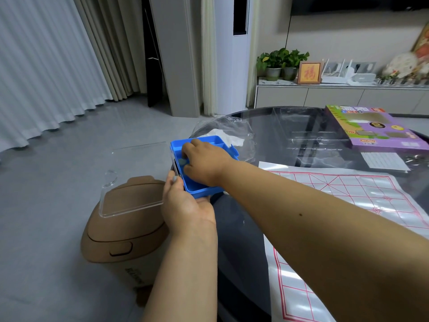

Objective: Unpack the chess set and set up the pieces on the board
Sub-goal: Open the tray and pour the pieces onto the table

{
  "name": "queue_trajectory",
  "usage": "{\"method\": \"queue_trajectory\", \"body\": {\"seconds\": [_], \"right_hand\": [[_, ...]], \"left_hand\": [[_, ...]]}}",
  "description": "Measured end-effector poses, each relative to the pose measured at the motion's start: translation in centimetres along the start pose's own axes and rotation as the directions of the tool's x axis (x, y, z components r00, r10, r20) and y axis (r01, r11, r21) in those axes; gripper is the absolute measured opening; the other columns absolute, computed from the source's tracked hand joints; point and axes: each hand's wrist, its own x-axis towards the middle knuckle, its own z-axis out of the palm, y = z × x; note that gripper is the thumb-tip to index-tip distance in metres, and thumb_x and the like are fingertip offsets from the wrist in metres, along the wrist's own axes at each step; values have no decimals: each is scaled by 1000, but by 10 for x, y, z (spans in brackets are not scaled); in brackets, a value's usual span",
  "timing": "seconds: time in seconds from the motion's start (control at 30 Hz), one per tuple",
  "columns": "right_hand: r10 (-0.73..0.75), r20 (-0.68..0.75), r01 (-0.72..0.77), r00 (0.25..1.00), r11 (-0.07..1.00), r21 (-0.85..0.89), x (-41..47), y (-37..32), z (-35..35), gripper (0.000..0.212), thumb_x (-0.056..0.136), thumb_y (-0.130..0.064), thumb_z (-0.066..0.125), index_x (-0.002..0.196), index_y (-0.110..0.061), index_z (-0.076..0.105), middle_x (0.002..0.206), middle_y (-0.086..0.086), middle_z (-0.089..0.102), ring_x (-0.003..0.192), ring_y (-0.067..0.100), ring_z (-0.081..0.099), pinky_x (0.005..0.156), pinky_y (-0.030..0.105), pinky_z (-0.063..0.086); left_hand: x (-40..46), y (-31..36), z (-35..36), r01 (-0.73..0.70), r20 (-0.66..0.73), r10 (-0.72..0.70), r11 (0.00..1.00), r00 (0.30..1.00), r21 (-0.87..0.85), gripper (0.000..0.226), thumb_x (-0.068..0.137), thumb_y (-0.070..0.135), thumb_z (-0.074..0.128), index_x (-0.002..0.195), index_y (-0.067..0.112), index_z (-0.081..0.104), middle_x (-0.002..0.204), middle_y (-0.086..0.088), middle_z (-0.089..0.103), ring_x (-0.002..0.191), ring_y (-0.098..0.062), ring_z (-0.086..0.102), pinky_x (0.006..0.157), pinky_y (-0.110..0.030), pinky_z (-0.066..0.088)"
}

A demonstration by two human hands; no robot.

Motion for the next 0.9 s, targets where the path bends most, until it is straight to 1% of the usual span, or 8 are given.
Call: {"method": "queue_trajectory", "body": {"seconds": [0.13, 0.23, 0.33, 0.5, 0.6, 0.67, 0.8, 0.9], "right_hand": [[-31, 0, 31, 1000, 999, 16, 1, 2, 0, 9, 90, -25, 45, 93, -16, 47, 106, 5, 53, 92, 17, 42, 74, 31, 32], [-30, 33, 30, 999, 1000, -5, 0, 2, -2, 9, 91, -27, 42, 87, -20, 44, 94, 0, 53, 90, 18, 44, 71, 32, 32], [-3, 36, 4, 999, 999, -34, 0, 5, -1, 11, 93, -28, 39, 86, -22, 44, 91, -1, 56, 86, 19, 48, 69, 31, 33], [-4, 24, 5, 1000, 1000, -24, 1, 5, 0, 17, 93, -28, 40, 78, -21, 46, 86, -4, 49, 83, 18, 48, 67, 31, 32], [-11, -9, 11, 1000, 1000, 18, 0, 7, 0, 31, 92, -27, 42, 62, -23, 37, 70, -5, 44, 73, 18, 47, 55, 28, 28], [0, -23, 0, 1000, 1000, 16, -1, 7, -1, 33, 92, -28, 42, 60, -23, 33, 63, -5, 43, 70, 18, 46, 51, 27, 25], [21, -36, -22, 999, 999, -27, -2, 6, -4, 33, 90, -29, 43, 58, -22, 35, 61, -4, 44, 70, 19, 47, 50, 27, 25], [26, -62, -29, 998, 998, -54, -2, 5, -3, 36, 89, -30, 43, 55, -19, 37, 59, -2, 42, 67, 19, 46, 49, 27, 24]], "left_hand": [[1, -1, 0, 13, -11, -13, 1000, 1000, -11, 35, 101, 11, 37, 132, 15, 54, 122, -11, 65, 105, -27, 64, 72, -40, 54], [3, -2, 0, 12, -6, -13, 1000, 1000, -13, 36, 101, 14, 40, 134, 15, 54, 125, -11, 63, 115, -28, 62, 90, -47, 52], [1, -4, 1, 8, -35, -9, 1000, 999, -17, 33, 101, 12, 41, 129, 17, 56, 123, -10, 65, 111, -28, 63, 94, -48, 50], [-3, -5, 2, -2, -53, 1, 1000, 999, -17, 32, 101, 11, 42, 129, 19, 56, 121, -9, 65, 106, -25, 65, 94, -48, 51], [-4, -5, 2, -11, -35, 11, 1000, 999, 4, 34, 101, 12, 40, 131, 17, 55, 123, -9, 64, 105, -25, 65, 94, -48, 50], [-6, -6, 3, -13, -31, 13, 1000, 999, 10, 34, 101, 11, 40, 131, 18, 55, 124, -10, 64, 105, -25, 65, 94, -48, 51], [-8, -5, 5, 2, -20, -2, 1000, 1000, -10, 37, 101, 10, 39, 135, 16, 52, 127, -12, 62, 100, -25, 64, 88, -46, 52], [-9, -4, 5, 0, -25, -1, 1000, 1000, -14, 37, 101, 10, 38, 132, 18, 55, 121, -9, 65, 96, -24, 66, 77, -41, 55]]}}
